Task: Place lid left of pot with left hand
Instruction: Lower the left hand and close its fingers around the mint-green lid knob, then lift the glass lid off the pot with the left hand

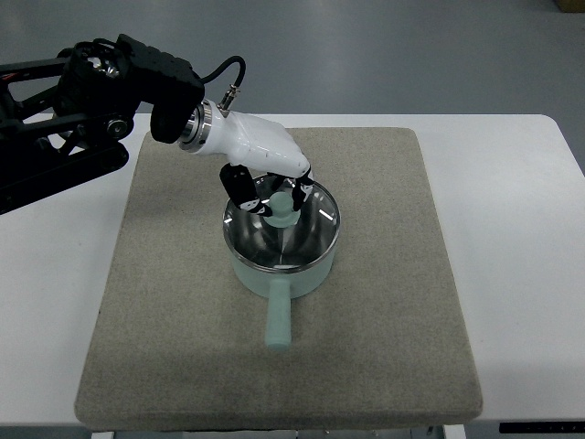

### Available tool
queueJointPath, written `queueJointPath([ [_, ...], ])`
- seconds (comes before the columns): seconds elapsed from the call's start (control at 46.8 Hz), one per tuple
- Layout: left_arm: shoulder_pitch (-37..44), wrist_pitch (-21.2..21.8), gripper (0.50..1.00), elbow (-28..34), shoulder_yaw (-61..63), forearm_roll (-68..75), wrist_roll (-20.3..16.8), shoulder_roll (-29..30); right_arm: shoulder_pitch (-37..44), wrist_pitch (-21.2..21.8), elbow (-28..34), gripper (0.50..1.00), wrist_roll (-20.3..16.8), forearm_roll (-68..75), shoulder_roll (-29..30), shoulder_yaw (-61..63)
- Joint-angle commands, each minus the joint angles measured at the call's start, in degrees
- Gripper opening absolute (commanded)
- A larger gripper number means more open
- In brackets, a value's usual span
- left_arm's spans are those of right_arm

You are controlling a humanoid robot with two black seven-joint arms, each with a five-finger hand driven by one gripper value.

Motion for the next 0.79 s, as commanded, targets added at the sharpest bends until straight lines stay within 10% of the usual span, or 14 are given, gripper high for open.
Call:
queueJointPath([
  [0.0, -0.1, 0.0, 0.5, 0.0, 0.0, 0.1, 0.0, 0.1, 0.0, 0.0, 0.1, 0.924, 0.0, 0.0, 0.0, 0.0],
  [0.768, -8.0, 0.0, 0.5, 0.3, -0.9, 0.0, 0.3, 7.2, 0.0, 0.0, 0.1, 0.924, 0.0, 0.0, 0.0, 0.0],
])
